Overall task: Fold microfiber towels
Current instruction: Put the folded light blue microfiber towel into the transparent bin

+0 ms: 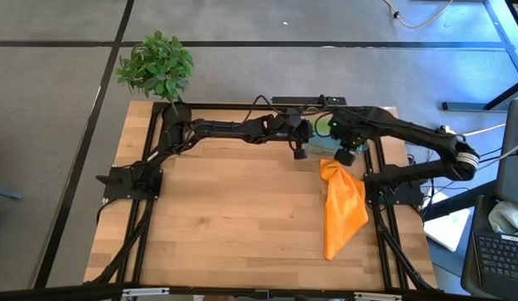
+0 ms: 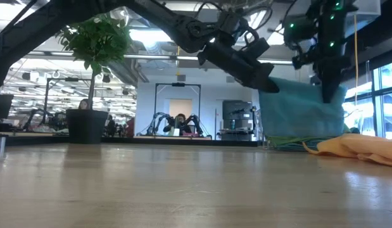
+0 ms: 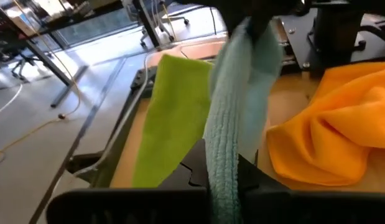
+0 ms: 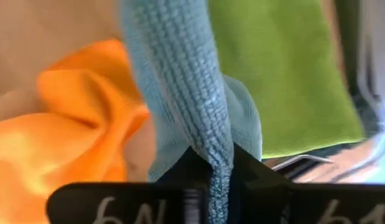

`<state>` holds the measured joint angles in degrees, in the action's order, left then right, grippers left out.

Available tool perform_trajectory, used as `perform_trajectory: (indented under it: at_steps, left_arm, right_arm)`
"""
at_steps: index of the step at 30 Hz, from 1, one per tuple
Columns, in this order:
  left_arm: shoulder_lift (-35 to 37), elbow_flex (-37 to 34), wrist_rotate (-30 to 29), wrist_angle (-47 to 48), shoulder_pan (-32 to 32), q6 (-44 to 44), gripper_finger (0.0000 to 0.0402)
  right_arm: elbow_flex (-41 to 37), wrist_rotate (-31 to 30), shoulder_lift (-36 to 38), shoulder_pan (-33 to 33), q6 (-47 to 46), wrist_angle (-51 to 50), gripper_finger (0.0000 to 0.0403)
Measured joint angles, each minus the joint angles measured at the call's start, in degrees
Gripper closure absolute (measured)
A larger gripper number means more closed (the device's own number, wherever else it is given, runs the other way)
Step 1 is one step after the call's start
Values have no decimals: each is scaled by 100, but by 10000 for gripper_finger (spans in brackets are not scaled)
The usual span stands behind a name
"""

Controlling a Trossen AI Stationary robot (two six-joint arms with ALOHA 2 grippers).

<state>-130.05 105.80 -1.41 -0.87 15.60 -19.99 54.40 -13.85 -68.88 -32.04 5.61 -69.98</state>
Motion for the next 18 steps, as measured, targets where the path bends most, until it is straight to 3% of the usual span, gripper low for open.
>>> perform_trajectory:
  at_steps: [7, 11, 18]
  left_arm:
    - [-10, -4, -182, -79, 176, 8, 379]
    - [-74, -11, -644, -57, 232, -5, 357]
    - [-82, -11, -698, -77, 221, -1, 329]
  right_arm:
    - [58, -742, -274, -365, 395, 260, 392]
    - [56, -1222, -277, -599, 416, 251, 392]
    - [41, -1263, -277, -937, 835, 840, 373]
